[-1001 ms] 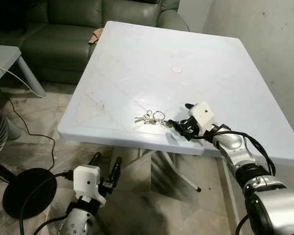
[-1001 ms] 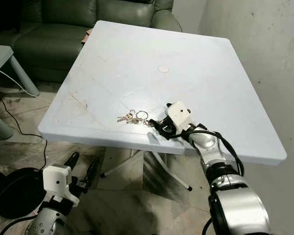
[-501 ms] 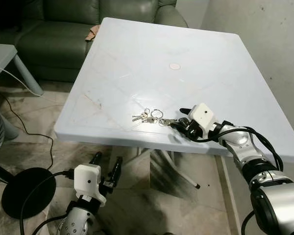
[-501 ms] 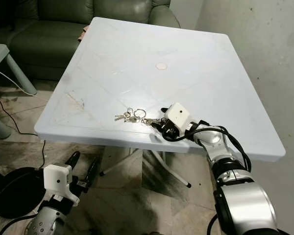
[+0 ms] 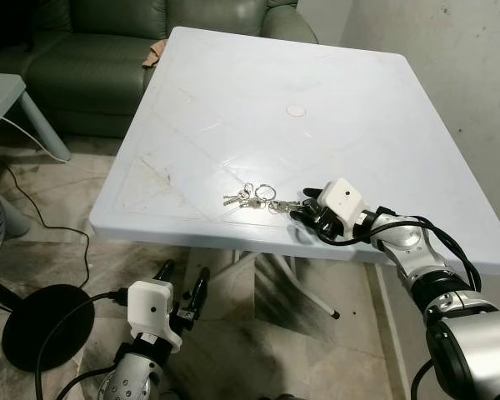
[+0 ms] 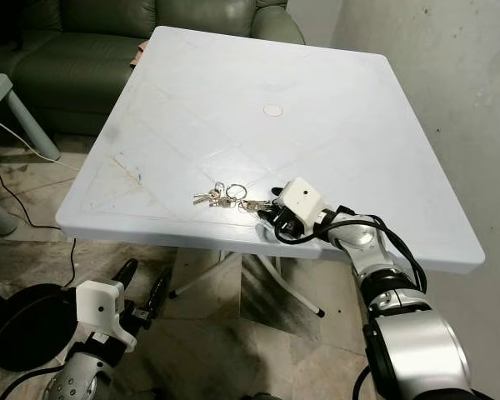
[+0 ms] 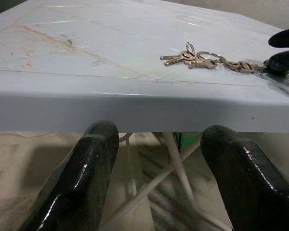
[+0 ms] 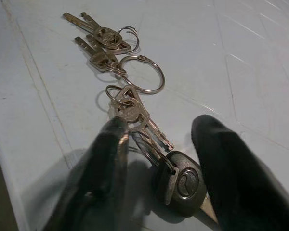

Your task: Hang keys on a hook

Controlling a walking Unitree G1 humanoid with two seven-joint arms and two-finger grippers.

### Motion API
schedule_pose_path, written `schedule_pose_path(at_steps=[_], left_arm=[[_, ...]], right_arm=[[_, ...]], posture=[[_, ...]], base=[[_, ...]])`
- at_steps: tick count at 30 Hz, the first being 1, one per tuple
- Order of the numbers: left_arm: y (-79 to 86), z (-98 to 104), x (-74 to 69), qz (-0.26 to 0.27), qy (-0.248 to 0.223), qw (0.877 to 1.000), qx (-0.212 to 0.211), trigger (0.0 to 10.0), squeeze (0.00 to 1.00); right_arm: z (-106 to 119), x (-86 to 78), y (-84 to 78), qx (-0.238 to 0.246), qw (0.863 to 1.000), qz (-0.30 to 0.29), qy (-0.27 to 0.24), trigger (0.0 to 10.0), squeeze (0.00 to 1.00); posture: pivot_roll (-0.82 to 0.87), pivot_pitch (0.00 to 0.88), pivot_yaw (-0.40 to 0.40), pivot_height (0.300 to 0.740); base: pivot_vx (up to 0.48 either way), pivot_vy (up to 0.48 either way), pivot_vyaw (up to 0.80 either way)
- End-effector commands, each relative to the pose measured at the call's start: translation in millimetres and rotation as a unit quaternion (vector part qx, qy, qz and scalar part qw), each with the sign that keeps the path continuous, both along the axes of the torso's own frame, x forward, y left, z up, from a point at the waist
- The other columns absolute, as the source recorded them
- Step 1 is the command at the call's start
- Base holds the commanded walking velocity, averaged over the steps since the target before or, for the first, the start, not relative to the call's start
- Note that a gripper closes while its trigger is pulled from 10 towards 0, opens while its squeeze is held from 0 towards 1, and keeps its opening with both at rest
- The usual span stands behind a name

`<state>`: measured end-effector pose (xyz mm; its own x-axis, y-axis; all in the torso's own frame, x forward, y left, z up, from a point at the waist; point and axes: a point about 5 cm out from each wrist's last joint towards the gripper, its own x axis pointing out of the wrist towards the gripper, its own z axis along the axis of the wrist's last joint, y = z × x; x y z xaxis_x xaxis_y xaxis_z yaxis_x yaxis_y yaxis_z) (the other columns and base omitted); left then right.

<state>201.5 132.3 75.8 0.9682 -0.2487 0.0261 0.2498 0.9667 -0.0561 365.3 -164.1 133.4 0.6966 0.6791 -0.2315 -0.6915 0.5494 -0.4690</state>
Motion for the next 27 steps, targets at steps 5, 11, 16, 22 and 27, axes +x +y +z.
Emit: schedule_pose_path(at_steps=[5, 11, 16, 22, 27], left_arm=[[-2.6, 1, -3.8, -0.001, 0.005, 1.000, 0.000, 10.0, 0.00], [-11.1, 1, -4.8, -0.023, 0.004, 1.000, 0.003, 10.0, 0.00], [-16.6, 5, -2.4, -0.043, -0.002, 0.999, 0.010, 10.0, 0.00], [-16.9, 5, -2.0, -0.047, -0.002, 0.999, 0.010, 10.0, 0.00], [-18.1, 5, -2.1, -0.050, -0.002, 0.999, 0.011, 10.0, 0.00]], right_arm=[[-3, -1.5, -3.2, -0.014, 1.000, 0.000, 0.001, 0.0, 0.00], [-2, -0.9, -2.5, -0.018, 1.000, 0.001, -0.003, 0.0, 0.00], [-1, -0.6, -2.5, -0.021, 1.000, 0.001, -0.005, 1.7, 0.00], [-2, -0.7, -4.3, -0.030, 1.000, 0.000, -0.006, 6.9, 0.00], [-2, -0.8, -5.1, -0.034, 0.999, 0.000, -0.007, 8.9, 0.00]], posture=[[0.03, 0.153, -0.088, 0.740], [0.03, 0.153, -0.089, 0.740], [0.02, 0.155, -0.090, 0.740], [0.02, 0.158, -0.087, 0.740], [0.02, 0.160, -0.086, 0.740]], base=[[0.000, 0.000, 0.00], [0.000, 0.000, 0.00], [0.000, 0.000, 0.00], [0.000, 0.000, 0.00], [0.000, 0.000, 0.00]])
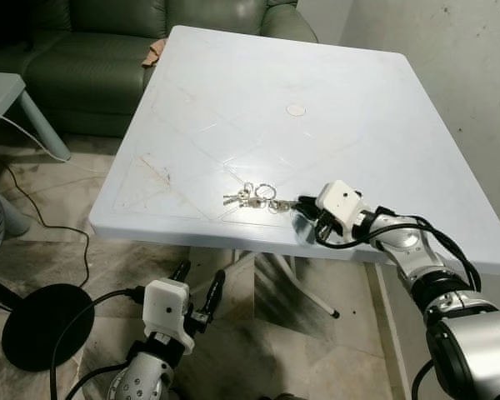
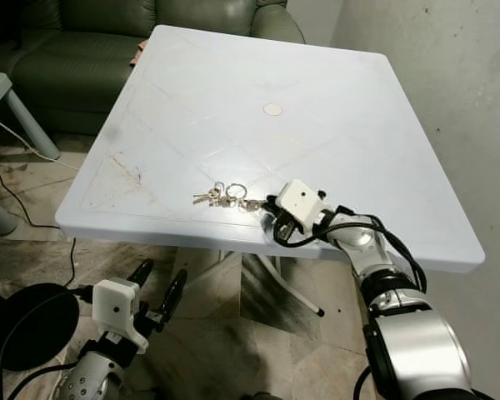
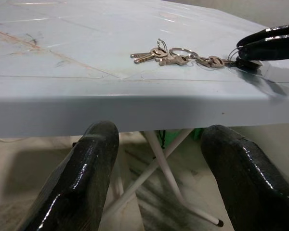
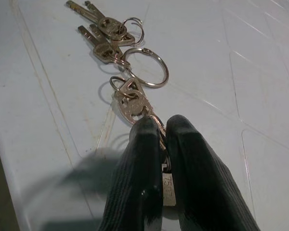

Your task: Hang keys on a hook

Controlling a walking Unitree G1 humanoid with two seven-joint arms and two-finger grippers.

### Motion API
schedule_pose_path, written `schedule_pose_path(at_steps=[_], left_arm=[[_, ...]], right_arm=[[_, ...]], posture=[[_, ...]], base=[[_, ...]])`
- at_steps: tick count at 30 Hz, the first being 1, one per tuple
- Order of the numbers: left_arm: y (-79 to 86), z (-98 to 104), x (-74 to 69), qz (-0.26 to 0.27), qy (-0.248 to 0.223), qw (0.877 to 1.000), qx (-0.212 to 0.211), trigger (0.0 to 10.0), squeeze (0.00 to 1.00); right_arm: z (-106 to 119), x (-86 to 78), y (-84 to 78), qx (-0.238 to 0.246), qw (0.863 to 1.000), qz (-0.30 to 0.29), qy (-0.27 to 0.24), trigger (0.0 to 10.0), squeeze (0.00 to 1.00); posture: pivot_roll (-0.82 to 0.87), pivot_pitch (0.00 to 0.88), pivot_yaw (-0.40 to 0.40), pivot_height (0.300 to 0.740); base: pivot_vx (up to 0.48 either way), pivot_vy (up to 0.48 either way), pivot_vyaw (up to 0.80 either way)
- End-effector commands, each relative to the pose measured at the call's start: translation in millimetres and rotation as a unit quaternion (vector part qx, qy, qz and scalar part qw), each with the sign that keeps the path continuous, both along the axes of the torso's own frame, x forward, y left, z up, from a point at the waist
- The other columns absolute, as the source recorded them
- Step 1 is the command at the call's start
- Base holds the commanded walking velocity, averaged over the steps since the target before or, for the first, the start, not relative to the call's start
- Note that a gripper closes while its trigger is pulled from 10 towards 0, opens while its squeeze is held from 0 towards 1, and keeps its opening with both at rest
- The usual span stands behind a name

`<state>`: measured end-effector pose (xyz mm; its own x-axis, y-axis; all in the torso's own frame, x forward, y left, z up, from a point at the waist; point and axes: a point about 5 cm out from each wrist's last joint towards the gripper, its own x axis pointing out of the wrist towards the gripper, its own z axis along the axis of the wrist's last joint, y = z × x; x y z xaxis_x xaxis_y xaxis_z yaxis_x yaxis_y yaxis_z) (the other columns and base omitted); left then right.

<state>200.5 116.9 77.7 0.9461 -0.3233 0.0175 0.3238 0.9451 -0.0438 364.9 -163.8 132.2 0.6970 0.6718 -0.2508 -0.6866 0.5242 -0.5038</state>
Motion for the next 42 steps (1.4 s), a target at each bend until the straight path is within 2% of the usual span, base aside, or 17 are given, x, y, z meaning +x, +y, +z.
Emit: schedule_pose_path(at_steps=[1, 3, 4, 5, 6, 7, 8, 9, 18, 21, 24, 28, 31, 32, 36, 37, 42], left_arm=[[-2.8, 3, -1.0, -0.012, -0.004, 1.000, 0.004, 10.0, 0.00], [-2.8, 4, -0.8, -0.012, -0.004, 1.000, 0.004, 10.0, 0.00], [-2.9, 4, -0.7, -0.012, -0.004, 1.000, 0.003, 10.0, 0.00], [-2.9, 3, -0.7, -0.012, -0.003, 1.000, 0.003, 10.0, 0.00], [-2.9, 4, -0.6, -0.012, -0.004, 1.000, 0.004, 10.0, 0.00], [-3.0, 4, -0.6, -0.012, -0.004, 1.000, 0.004, 10.0, 0.00], [-3.0, 4, -0.6, -0.012, -0.004, 1.000, 0.004, 10.0, 0.00], [-3.0, 3, -0.6, -0.011, -0.003, 1.000, 0.004, 10.0, 0.00], [-2.5, 3, -0.5, -0.009, -0.002, 1.000, 0.004, 10.0, 0.00], [-1.3, 3, 0.2, -0.004, -0.004, 1.000, 0.005, 10.0, 0.00], [-0.5, 3, 1.9, -0.005, -0.005, 1.000, 0.005, 10.0, 0.00], [-0.1, 3, 3.2, -0.006, -0.006, 1.000, 0.007, 10.0, 0.00], [0.9, 4, 5.0, -0.005, -0.006, 1.000, 0.005, 10.0, 0.00], [3.2, 4, 6.4, 0.001, -0.007, 1.000, 0.004, 10.0, 0.00], [5.8, 5, 8.5, 0.008, -0.009, 1.000, 0.001, 10.0, 0.00], [7.8, 5, 10.4, 0.013, -0.010, 1.000, 0.002, 10.0, 0.00], [25.3, 11, 25.3, 0.063, -0.019, 0.998, -0.014, 10.0, 0.00]], right_arm=[[0, -0.5, -5.5, -0.012, 1.000, -0.002, 0.002, 9.0, 0.00], [0, -0.4, -5.5, -0.013, 1.000, -0.003, 0.002, 9.1, 0.00], [-1, -0.4, -5.5, -0.012, 1.000, -0.003, 0.004, 10.0, 0.00], [-1, -0.5, -5.5, -0.012, 1.000, -0.003, 0.004, 10.0, 0.00], [-1, -0.5, -5.7, -0.012, 1.000, -0.005, 0.003, 9.2, 0.00], [-1, -0.6, -5.8, -0.010, 1.000, -0.005, 0.002, 5.8, 0.00], [-1, -0.6, -5.8, -0.007, 1.000, -0.006, 0.001, 5.8, 0.00], [0, -0.4, -6.3, 0.004, 1.000, -0.009, 0.003, 0.0, 0.00], [2, 0.1, -6.1, 0.007, 1.000, -0.009, -0.004, 0.0, 0.00], [14, 3.9, -7.7, 0.146, 0.989, -0.024, 0.016, 0.0, 0.00], [22, 7.8, -9.4, 0.228, 0.973, -0.037, 0.027, 0.0, 0.00], [26, 9.5, -9.7, 0.265, 0.963, -0.042, 0.029, 0.0, 0.00], [30, 12.1, -10.3, 0.323, 0.944, -0.056, 0.031, 0.0, 0.00], [34, 13.4, -9.7, 0.365, 0.929, -0.059, 0.031, 0.0, 0.00], [36, 13.4, -9.6, 0.397, 0.915, -0.059, 0.028, 0.0, 0.00], [34, 13.7, -8.6, 0.401, 0.913, -0.069, 0.027, 10.0, 0.00], [30, 13.6, -6.0, 0.394, 0.910, -0.130, -0.003, 10.0, 0.00]], posture=[[0.02, 0.160, -0.086, 0.740], [0.02, 0.161, -0.086, 0.740], [0.02, 0.161, -0.086, 0.740], [0.02, 0.161, -0.086, 0.740], [0.02, 0.162, -0.086, 0.740], [0.02, 0.162, -0.086, 0.740], [0.02, 0.162, -0.086, 0.740], [0.02, 0.163, -0.087, 0.740], [0.02, 0.162, -0.086, 0.740], [0.02, 0.153, -0.081, 0.740], [0.01, 0.150, -0.079, 0.740], [0.01, 0.147, -0.078, 0.740], [0.02, 0.140, -0.078, 0.740], [0.02, 0.136, -0.077, 0.740], [0.02, 0.129, -0.076, 0.740], [0.02, 0.119, -0.076, 0.740], [0.01, 0.094, -0.075, 0.740]], base=[[0.000, 0.000, 0.00], [0.000, 0.000, 0.00], [0.000, 0.000, 0.00], [0.000, 0.000, 0.00], [0.000, 0.000, 0.00], [0.000, 0.000, 0.00], [0.000, 0.000, 0.00], [0.000, 0.000, 0.00], [0.000, 0.000, 0.00], [0.000, 0.000, 0.00], [0.000, 0.000, 0.00], [0.000, 0.000, 0.00], [0.000, 0.000, 0.00], [0.000, 0.000, 0.00], [0.000, 0.000, 0.00], [0.000, 0.000, 0.00], [0.000, 0.000, 0.00]])
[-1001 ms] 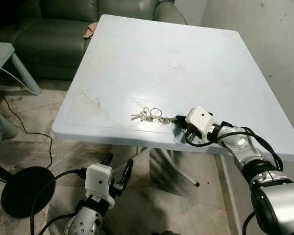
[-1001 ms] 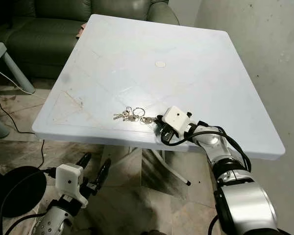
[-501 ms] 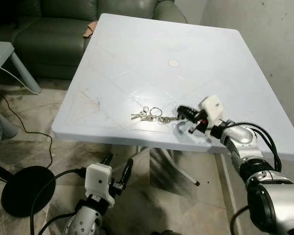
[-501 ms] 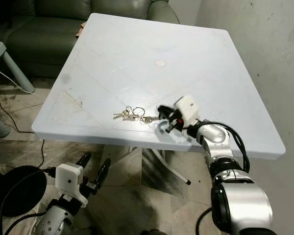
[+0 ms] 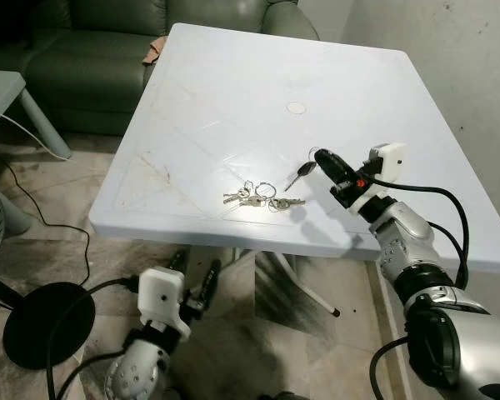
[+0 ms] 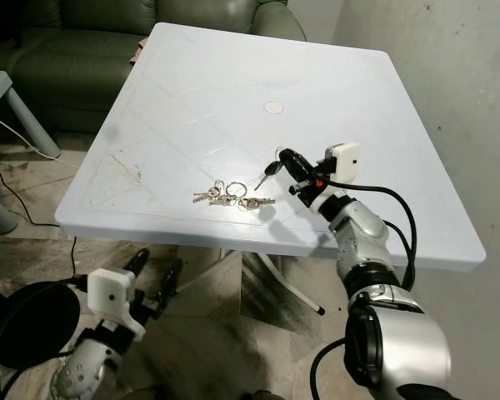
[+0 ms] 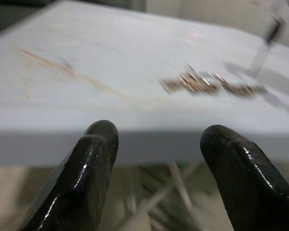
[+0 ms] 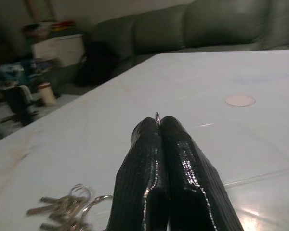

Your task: Hang keys on a hook

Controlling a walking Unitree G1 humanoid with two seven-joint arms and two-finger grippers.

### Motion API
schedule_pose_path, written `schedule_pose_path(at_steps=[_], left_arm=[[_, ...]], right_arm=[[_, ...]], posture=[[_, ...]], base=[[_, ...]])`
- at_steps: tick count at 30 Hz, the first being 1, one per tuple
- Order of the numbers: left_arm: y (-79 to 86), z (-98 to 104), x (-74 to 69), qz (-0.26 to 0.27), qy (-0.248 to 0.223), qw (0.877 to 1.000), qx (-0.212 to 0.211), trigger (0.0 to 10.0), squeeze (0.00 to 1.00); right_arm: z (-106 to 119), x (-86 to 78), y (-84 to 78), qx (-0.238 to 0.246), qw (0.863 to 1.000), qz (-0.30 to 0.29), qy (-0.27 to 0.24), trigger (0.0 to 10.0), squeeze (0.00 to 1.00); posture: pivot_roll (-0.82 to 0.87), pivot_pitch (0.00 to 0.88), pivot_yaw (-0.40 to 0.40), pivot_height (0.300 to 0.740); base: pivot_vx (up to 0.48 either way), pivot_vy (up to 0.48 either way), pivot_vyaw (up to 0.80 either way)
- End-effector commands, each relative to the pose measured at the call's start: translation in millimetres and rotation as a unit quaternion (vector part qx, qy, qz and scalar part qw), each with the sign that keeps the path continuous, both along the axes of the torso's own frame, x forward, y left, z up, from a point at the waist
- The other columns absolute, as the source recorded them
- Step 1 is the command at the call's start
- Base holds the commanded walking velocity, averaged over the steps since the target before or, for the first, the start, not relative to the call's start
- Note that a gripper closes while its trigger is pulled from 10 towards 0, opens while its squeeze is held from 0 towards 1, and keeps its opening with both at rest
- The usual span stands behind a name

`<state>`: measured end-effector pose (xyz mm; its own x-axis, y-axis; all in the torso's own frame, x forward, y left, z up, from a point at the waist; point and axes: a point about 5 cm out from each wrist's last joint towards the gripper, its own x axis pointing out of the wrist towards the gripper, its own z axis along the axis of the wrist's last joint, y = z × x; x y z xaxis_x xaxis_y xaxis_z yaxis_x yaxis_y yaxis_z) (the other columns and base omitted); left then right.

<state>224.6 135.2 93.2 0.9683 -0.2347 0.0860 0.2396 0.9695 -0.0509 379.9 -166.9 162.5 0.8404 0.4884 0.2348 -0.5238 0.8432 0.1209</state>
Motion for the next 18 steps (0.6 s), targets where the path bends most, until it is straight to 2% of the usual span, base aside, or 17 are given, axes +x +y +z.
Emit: schedule_pose_path(at_steps=[1, 7, 15, 16, 18], left_arm=[[9.3, -4, 3.0, 0.022, 0.011, 1.000, 0.000, 10.0, 0.00], [33.4, 2, 23.1, 0.066, 0.009, 0.998, 0.017, 10.0, 0.00], [35.9, 2, 26.0, 0.072, 0.008, 0.997, 0.017, 10.0, 0.00], [49.1, 11, 38.8, 0.111, 0.001, 0.994, 0.007, 10.0, 0.00], [60.4, 21, 49.3, 0.146, -0.008, 0.989, -0.002, 10.0, 0.00]], right_arm=[[-1, -1.7, -2.3, -0.012, 0.999, -0.028, -0.010, 10.0, 0.00], [-11, -7.7, 9.0, -0.033, 0.998, -0.062, -0.010, 10.0, 0.00], [-11, -9.5, 11.3, -0.032, 0.997, -0.072, -0.013, 10.0, 0.00], [-13, -13.9, 16.9, -0.021, 0.995, -0.093, -0.009, 10.0, 0.00], [-13, -20.9, 21.8, -0.004, 0.994, -0.106, -0.018, 10.0, 0.00]], posture=[[0.01, 0.091, -0.074, 0.740], [-0.01, 0.059, -0.066, 0.740], [-0.01, 0.059, -0.066, 0.740], [-0.02, 0.022, -0.050, 0.740], [-0.02, 0.022, -0.050, 0.740]], base=[[0.000, 0.000, 0.00], [0.000, 0.000, 0.00], [0.000, 0.000, 0.00], [0.000, 0.000, 0.00], [0.000, 0.000, 0.00]])
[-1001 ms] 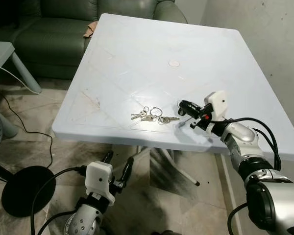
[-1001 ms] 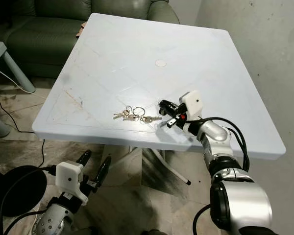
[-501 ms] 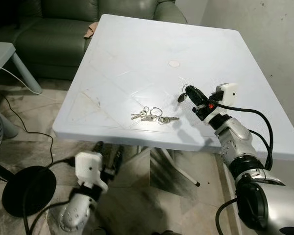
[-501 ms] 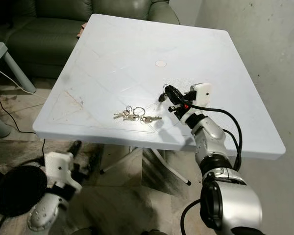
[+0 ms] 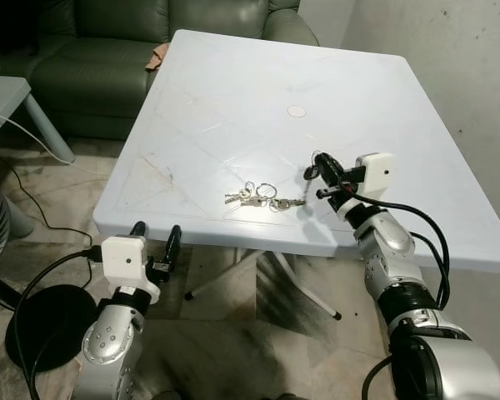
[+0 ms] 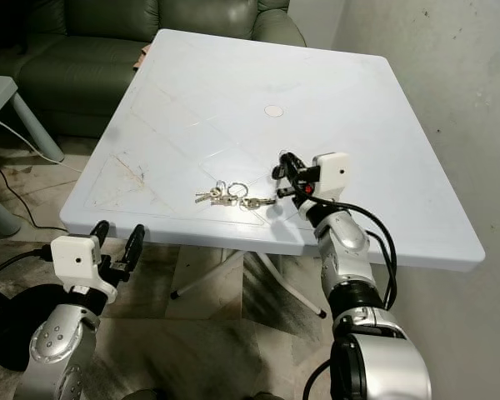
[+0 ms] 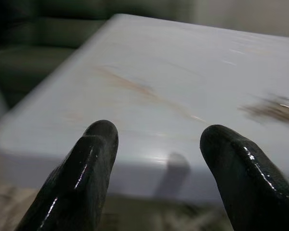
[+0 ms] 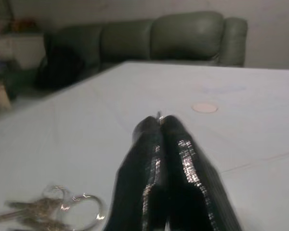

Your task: Hang keys on a hook

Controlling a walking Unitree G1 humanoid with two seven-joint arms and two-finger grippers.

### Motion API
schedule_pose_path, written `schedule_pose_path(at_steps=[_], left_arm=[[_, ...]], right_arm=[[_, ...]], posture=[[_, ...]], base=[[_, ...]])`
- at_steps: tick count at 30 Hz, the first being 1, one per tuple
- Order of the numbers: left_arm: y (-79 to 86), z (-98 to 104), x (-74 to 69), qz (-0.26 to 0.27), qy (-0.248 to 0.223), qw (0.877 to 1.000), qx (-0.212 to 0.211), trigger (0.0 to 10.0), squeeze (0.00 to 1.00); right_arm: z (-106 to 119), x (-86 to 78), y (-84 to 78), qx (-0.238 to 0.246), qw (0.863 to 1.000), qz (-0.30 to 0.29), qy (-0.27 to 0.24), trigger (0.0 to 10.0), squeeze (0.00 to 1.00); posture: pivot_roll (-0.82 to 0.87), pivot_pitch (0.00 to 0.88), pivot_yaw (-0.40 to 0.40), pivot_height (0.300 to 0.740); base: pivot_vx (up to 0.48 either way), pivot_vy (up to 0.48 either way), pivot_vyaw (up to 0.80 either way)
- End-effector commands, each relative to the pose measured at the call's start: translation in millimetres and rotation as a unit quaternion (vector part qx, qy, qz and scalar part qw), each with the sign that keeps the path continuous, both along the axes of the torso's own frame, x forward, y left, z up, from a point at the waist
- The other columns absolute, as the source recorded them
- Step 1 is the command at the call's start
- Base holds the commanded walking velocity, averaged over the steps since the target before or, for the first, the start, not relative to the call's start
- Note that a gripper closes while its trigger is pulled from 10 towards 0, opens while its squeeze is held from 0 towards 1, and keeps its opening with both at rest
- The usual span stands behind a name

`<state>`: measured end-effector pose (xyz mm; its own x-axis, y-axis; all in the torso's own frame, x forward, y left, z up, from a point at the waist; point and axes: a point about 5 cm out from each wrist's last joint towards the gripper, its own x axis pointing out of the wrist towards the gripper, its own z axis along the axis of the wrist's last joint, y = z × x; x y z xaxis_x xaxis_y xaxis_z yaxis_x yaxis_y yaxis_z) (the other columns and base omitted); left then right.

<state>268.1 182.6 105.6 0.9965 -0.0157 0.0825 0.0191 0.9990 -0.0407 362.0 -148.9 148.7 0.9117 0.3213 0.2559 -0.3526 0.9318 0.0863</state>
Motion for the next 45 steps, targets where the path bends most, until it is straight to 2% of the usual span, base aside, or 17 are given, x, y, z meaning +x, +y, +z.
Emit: schedule_pose_path(at_steps=[1, 3, 9, 14, 21, 25, 27, 34, 37, 38, 45], left_arm=[[14.8, 11, 7.5, 0.041, -0.013, 0.999, -0.007, 10.0, 0.00], [13.4, 20, 10.0, 0.035, -0.027, 0.999, -0.026, 10.0, 0.00], [9.7, 24, 7.3, 0.034, -0.039, 0.998, -0.041, 10.0, 0.00], [10.4, 21, 3.6, 0.043, -0.036, 0.998, -0.042, 10.0, 0.00], [11.9, 22, 2.8, 0.053, -0.031, 0.997, -0.042, 10.0, 0.00], [10.2, 21, 7.1, 0.046, -0.023, 0.998, -0.048, 10.0, 0.00], [7.8, 21, 10.2, 0.038, -0.020, 0.998, -0.037, 10.0, 0.00], [7.3, 21, 10.9, 0.038, -0.019, 0.998, -0.041, 10.0, 0.00], [10.1, 25, 12.9, 0.051, -0.025, 0.998, -0.038, 10.0, 0.00], [13.8, 30, 13.7, 0.077, -0.035, 0.995, -0.048, 10.0, 0.00], [15.8, 37, 12.2, 0.087, -0.046, 0.994, -0.043, 10.0, 0.00]], right_arm=[[2, -5.1, 4.8, 0.008, 1.000, -0.010, -0.008, 10.0, 0.00], [5, -12.6, 5.4, 0.004, 0.999, -0.009, -0.036, 10.0, 0.00], [4, -27.7, 10.8, 0.003, 0.999, -0.011, -0.053, 10.0, 0.00], [1, -38.1, 11.6, 0.009, 0.999, -0.022, -0.030, 10.0, 0.00], [-4, -40.4, 12.6, -0.012, 0.999, -0.042, 0.006, 10.0, 0.00], [-8, -36.8, 14.9, -0.045, 0.997, -0.050, 0.036, 10.0, 0.00], [-2, -34.8, 18.8, -0.047, 0.998, -0.029, 0.022, 10.0, 0.00], [0, -34.8, 19.5, -0.046, 0.998, -0.032, 0.030, 10.0, 0.00], [1, -34.3, 19.9, -0.050, 0.998, -0.029, 0.029, 10.0, 0.00], [-2, -35.3, 21.0, -0.053, 0.997, -0.034, 0.032, 10.0, 0.00], [-2, -35.8, 24.4, -0.053, 0.997, -0.035, 0.032, 10.0, 0.00]], posture=[[-0.02, 0.022, -0.050, 0.740], [-0.01, 0.015, -0.048, 0.740], [-0.02, 0.010, -0.045, 0.740], [-0.02, 0.012, -0.044, 0.740], [-0.03, 0.022, -0.056, 0.740], [-0.03, 0.026, -0.063, 0.740], [-0.03, 0.028, -0.064, 0.740], [-0.03, 0.028, -0.064, 0.740], [-0.03, 0.028, -0.064, 0.740], [-0.02, 0.014, -0.056, 0.740], [-0.02, 0.008, -0.058, 0.740]], base=[[0.000, 0.000, 0.00], [0.000, 0.000, 0.00], [0.000, 0.000, 0.00], [0.000, 0.000, 0.00], [0.000, 0.000, 0.00], [0.000, 0.000, 0.00], [0.000, 0.000, -0.71], [0.000, 0.000, -0.71], [0.000, 0.000, -0.71], [0.000, 0.000, -0.74], [0.000, 0.000, -0.75]])
